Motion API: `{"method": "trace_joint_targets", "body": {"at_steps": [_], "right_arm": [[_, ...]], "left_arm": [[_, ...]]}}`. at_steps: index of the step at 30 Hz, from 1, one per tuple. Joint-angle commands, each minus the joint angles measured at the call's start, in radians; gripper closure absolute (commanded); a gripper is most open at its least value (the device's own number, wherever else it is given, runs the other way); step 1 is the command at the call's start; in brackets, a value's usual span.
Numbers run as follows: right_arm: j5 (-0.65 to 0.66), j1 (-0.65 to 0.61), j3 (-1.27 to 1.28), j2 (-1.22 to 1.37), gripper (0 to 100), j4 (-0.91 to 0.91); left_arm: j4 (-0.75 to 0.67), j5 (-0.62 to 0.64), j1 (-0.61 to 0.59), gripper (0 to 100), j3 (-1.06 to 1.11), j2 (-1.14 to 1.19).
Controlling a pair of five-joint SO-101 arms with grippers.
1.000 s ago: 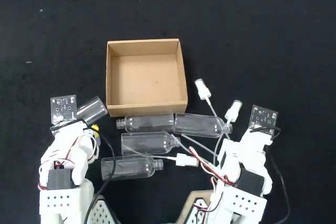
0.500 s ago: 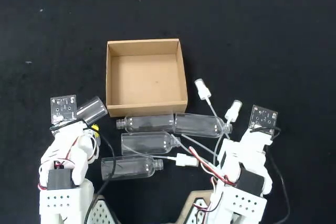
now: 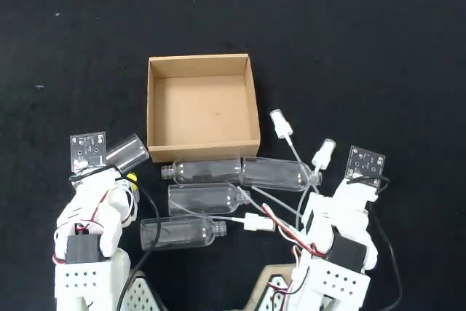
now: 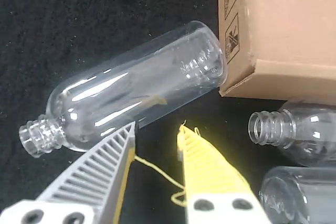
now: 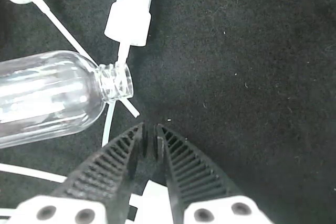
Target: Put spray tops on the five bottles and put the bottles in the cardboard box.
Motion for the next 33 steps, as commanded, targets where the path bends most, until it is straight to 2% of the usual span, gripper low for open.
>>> {"method": "trace_joint_targets", "body": {"at_steps": [1,30,33], "right_arm": [[0.009,0.018,-0.004,-0.077,98.6,0.006],[0.009,0.018,-0.004,-0.077,98.6,0.006],[0.009,0.018,-0.004,-0.077,98.6,0.006]], "left_arm": [[-0.014,-0.003,-0.001,97,0.013,-0.015],[-0.020,-0.005,-0.002,97,0.013,-0.017],[-0.029,-0.094,-0.002,97,0.007,-0.017]]}}
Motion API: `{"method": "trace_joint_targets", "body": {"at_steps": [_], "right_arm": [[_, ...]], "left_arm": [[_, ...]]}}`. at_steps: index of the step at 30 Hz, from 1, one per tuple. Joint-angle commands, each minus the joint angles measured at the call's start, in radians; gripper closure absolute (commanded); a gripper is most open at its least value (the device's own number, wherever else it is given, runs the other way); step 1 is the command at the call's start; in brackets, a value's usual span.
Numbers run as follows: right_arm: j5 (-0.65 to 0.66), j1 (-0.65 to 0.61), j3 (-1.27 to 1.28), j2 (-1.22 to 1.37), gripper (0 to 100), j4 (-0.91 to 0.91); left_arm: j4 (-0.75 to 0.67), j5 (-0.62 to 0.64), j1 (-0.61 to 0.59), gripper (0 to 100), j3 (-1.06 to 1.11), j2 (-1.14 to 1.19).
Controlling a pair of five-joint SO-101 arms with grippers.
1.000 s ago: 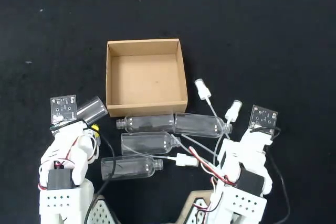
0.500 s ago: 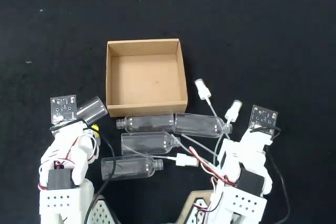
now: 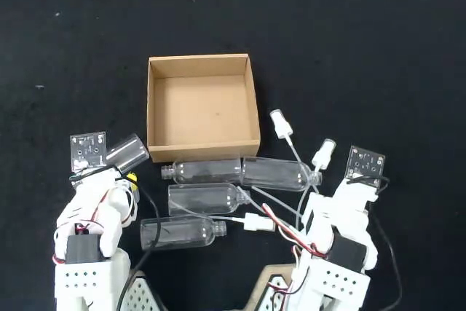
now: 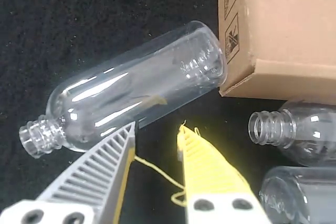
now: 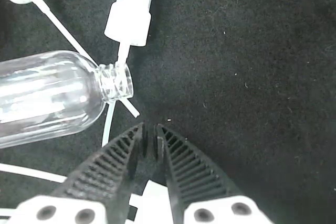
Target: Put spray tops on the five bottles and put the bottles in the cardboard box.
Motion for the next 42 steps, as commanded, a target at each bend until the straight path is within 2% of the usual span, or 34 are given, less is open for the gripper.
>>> {"method": "trace_joint_targets", "body": {"at_steps": [1,4,6,8,14,26,28,30,33,38,40,42], "right_arm": [[0.009,0.018,-0.004,-0.077,98.6,0.006],[0.009,0.018,-0.004,-0.077,98.6,0.006],[0.009,0.018,-0.004,-0.077,98.6,0.006],[0.009,0.018,-0.004,-0.077,98.6,0.006],[0.009,0.018,-0.004,-0.077,98.6,0.006],[0.009,0.018,-0.004,-0.077,98.6,0.006],[0.009,0.018,-0.004,-0.077,98.6,0.006],[0.009,0.018,-0.004,-0.077,98.6,0.006],[0.009,0.018,-0.004,-0.077,98.6,0.006],[0.009,0.018,-0.004,-0.077,98.6,0.006],[0.009,0.018,-0.004,-0.077,98.6,0.006],[0.009,0.018,-0.004,-0.077,98.6,0.006]], "left_arm": [[-0.029,-0.137,-0.002,97,-0.005,-0.017],[-0.031,-0.285,-0.059,97,-0.074,-0.017],[-0.035,-0.316,-0.119,97,-0.142,-0.018],[-0.051,-0.311,-0.154,97,-0.211,-0.018],[-0.052,-0.180,-0.185,97,-0.338,-0.015],[-0.052,-0.176,-0.185,97,-0.375,-0.006],[-0.052,-0.178,-0.186,95,-0.369,-0.005],[-0.055,-0.178,-0.185,88,-0.371,0.011],[-0.083,-0.178,-0.183,82,-0.398,0.097],[-0.140,-0.178,-0.183,82,-0.539,0.370],[-0.121,-0.184,-0.183,82,-0.616,0.512],[-0.052,-0.242,-0.183,82,-0.710,0.660]]}}
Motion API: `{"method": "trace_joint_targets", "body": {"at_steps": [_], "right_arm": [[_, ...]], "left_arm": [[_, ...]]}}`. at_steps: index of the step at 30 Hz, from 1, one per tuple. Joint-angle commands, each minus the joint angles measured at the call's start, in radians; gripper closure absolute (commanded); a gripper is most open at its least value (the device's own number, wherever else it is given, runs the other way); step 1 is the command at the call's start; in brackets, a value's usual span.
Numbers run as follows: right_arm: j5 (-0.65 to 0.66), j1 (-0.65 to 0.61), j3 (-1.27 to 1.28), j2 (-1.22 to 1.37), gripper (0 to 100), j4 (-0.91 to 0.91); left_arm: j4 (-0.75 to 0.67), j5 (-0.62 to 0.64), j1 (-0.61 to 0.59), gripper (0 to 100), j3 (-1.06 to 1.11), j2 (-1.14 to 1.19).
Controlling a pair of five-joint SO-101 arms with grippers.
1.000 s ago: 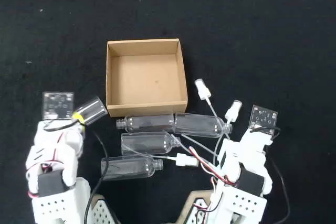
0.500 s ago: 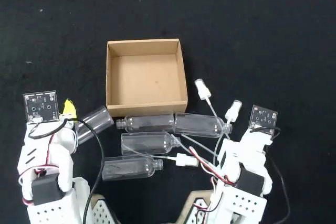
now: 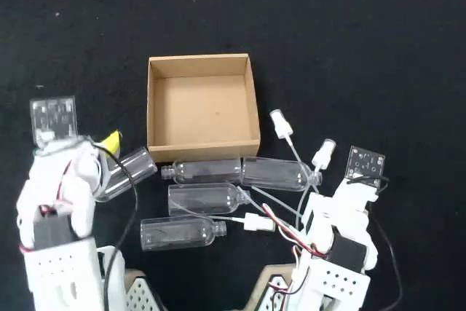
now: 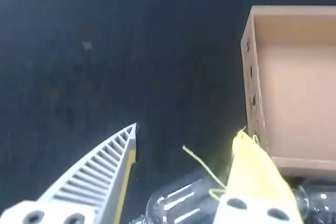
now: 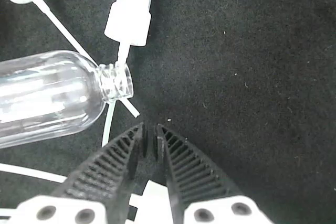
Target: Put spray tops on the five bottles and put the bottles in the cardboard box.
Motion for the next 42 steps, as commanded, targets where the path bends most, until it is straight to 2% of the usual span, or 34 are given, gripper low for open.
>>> {"method": "trace_joint_targets", "body": {"at_steps": [1,5,7,11,13,19,23,42], "right_arm": [[0.009,0.018,-0.004,-0.077,98.6,0.006],[0.009,0.018,-0.004,-0.077,98.6,0.006],[0.009,0.018,-0.004,-0.077,98.6,0.006],[0.009,0.018,-0.004,-0.077,98.6,0.006],[0.009,0.018,-0.004,-0.077,98.6,0.006],[0.009,0.018,-0.004,-0.077,98.6,0.006],[0.009,0.018,-0.004,-0.077,98.6,0.006],[0.009,0.018,-0.004,-0.077,98.6,0.006]], "left_arm": [[0.095,-0.091,-0.013,81,-0.209,0.273],[0.305,-0.215,-0.015,81,-0.384,0.496],[0.354,-0.233,-0.013,82,-0.441,0.562],[0.341,-0.230,-0.007,81,-0.455,0.595],[0.308,-0.189,-0.007,81,-0.415,0.578],[0.262,-0.170,-0.013,81,-0.260,0.400],[0.267,-0.170,-0.007,81,-0.232,0.311],[0.265,-0.163,-0.013,81,-0.229,0.307]]}}
